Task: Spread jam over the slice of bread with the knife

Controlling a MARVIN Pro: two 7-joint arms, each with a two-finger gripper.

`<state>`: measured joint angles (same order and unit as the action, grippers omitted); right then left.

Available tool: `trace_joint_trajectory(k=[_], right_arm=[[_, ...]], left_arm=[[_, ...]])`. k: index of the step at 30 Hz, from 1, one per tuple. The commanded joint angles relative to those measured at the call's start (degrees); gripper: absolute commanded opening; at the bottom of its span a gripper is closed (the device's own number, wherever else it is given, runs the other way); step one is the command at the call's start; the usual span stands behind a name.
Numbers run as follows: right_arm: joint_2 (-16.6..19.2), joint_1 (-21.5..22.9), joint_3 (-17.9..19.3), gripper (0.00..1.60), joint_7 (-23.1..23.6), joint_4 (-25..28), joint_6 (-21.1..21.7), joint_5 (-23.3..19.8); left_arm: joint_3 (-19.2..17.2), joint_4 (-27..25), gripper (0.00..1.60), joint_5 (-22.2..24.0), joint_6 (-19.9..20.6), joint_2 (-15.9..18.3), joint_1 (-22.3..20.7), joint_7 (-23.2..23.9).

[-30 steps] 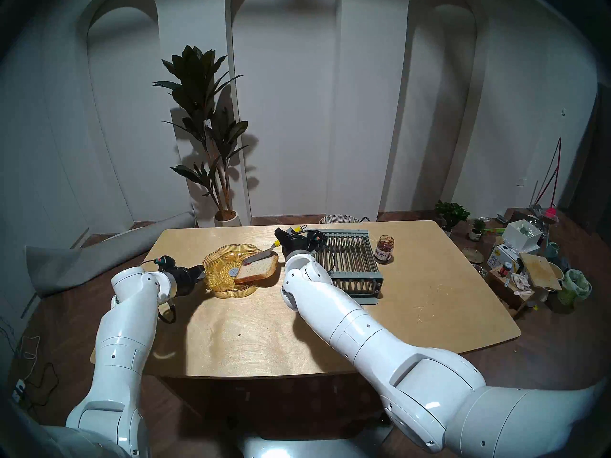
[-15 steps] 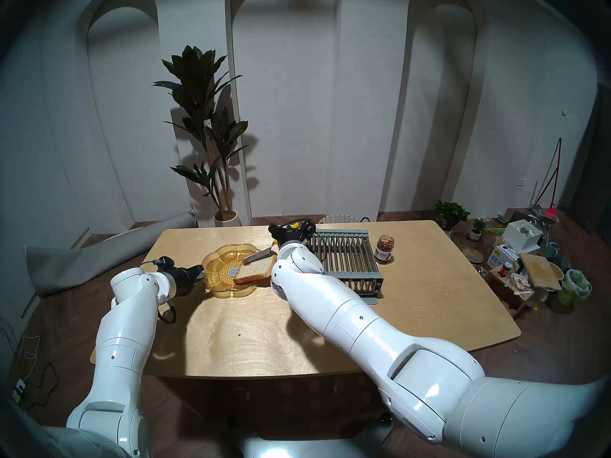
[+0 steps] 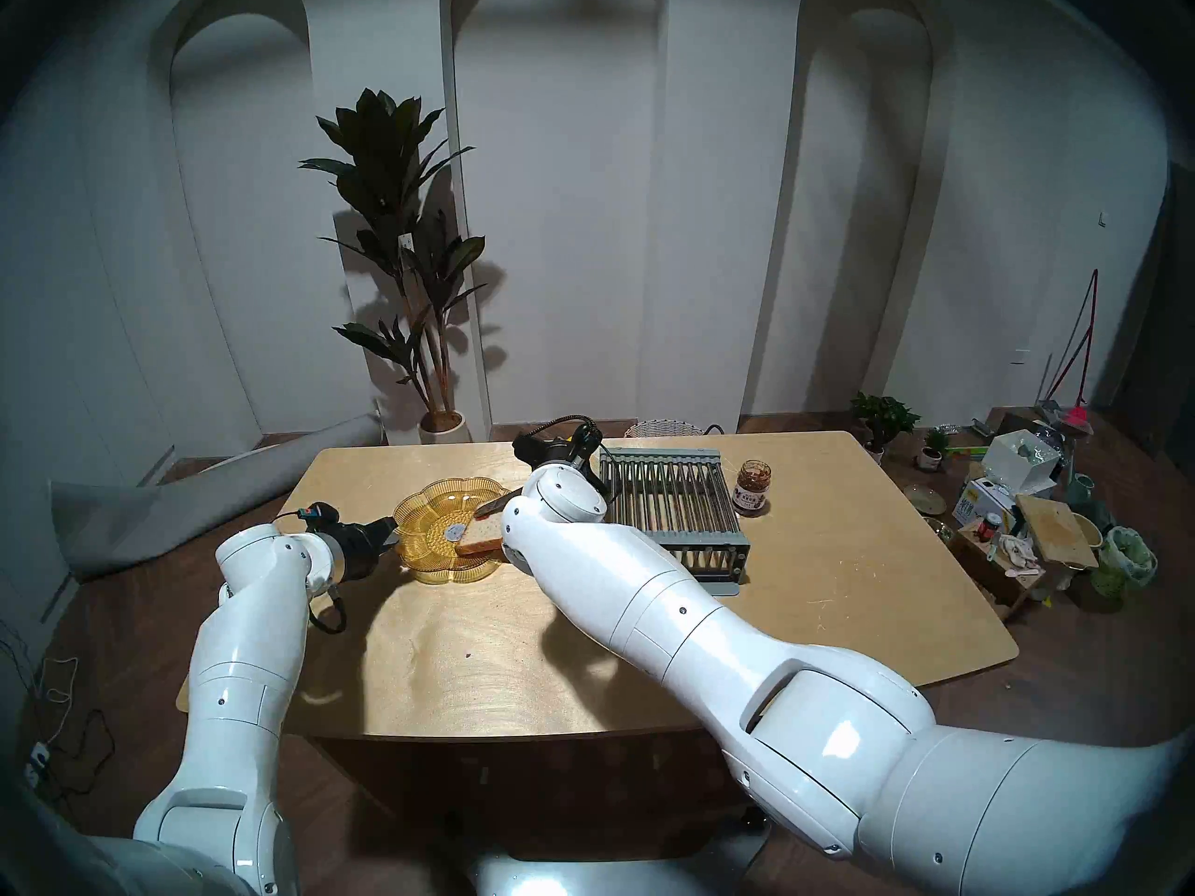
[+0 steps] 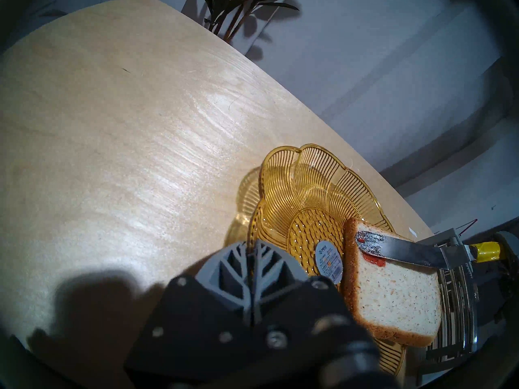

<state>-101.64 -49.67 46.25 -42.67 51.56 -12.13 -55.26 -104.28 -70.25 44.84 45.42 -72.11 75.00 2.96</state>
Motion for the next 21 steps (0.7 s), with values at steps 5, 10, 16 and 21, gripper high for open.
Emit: trace_joint_trajectory(k=[5, 10, 16, 21], right_arm=[[-1.6, 2.3, -0.5, 0.00, -3.6, 0.9, 0.2, 1.1], [-0.9, 1.9, -0.8, 0.00, -4.3, 2.2, 0.5, 1.1], [-0.1, 0.9, -0.6, 0.00, -3.8, 3.4, 0.6, 0.3], [1.4, -0.7, -0.8, 0.00, -1.3, 5.2, -0.5, -0.1]], left_arm=[[-1.1, -2.0, 0.00, 0.5, -0.5, -1.1, 0.4, -1.9], [-2.0, -2.4, 0.00, 1.0, -1.4, -2.4, 0.4, -3.7], [-3.5, -2.4, 0.00, 1.9, -2.3, -4.0, 0.1, -5.8], [-4.8, -2.3, 0.00, 2.9, -2.9, -5.1, -0.2, -7.3]])
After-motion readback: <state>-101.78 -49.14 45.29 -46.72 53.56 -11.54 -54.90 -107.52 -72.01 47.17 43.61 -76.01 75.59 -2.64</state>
